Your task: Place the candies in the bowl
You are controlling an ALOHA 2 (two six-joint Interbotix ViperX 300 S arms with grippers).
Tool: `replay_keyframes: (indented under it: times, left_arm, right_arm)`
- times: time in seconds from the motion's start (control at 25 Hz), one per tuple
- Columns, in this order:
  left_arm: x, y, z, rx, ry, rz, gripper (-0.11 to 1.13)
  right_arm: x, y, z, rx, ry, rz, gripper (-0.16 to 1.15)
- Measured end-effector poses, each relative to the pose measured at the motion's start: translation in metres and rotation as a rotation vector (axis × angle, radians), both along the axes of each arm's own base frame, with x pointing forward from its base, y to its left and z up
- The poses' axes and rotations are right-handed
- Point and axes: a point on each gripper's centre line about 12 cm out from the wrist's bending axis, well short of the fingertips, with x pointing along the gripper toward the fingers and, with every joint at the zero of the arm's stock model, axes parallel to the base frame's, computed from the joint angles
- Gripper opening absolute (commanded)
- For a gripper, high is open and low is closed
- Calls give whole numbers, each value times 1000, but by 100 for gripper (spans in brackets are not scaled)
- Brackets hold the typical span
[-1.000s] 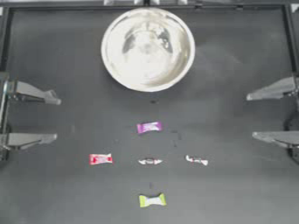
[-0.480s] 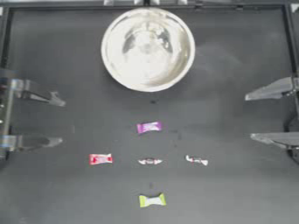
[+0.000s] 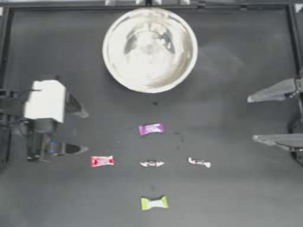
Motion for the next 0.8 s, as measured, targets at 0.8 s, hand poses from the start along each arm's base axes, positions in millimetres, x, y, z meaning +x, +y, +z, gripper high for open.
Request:
replay_keyframes:
  times: [0.8]
  left_arm:
    - [48, -29, -93, -31, 320, -38, 102]
  right_arm:
    - [0, 0, 0, 15, 3, -3, 99]
